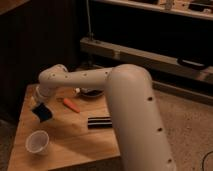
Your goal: Place the white sponge in the ceramic cup
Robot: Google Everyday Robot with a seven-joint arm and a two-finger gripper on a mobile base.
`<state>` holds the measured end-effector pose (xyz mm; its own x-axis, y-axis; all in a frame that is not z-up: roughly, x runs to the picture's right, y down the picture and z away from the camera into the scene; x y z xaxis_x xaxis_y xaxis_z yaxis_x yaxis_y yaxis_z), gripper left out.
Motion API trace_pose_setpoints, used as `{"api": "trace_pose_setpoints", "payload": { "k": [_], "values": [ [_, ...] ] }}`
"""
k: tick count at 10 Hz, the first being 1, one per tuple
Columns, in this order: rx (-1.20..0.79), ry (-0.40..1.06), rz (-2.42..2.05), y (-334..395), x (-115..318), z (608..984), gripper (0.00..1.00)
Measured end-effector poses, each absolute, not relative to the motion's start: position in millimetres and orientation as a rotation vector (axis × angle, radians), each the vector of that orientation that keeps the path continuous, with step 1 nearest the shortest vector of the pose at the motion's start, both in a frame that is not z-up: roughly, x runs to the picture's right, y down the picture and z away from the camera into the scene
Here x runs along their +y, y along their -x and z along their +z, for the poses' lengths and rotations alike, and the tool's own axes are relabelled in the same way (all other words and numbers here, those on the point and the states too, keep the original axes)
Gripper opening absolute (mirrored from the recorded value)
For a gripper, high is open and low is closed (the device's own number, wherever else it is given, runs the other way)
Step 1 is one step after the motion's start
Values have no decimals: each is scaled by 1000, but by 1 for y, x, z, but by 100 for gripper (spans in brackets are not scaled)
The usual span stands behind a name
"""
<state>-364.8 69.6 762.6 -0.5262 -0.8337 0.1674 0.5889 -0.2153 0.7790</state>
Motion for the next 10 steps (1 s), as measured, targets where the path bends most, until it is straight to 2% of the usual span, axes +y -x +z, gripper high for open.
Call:
{"api": "trace_pose_setpoints", "payload": {
  "k": [5, 10],
  "values": [
    [-1101, -583, -1902, 363, 61, 694, 53],
    [-1299, -713, -1983, 380, 108, 624, 53]
  ]
}}
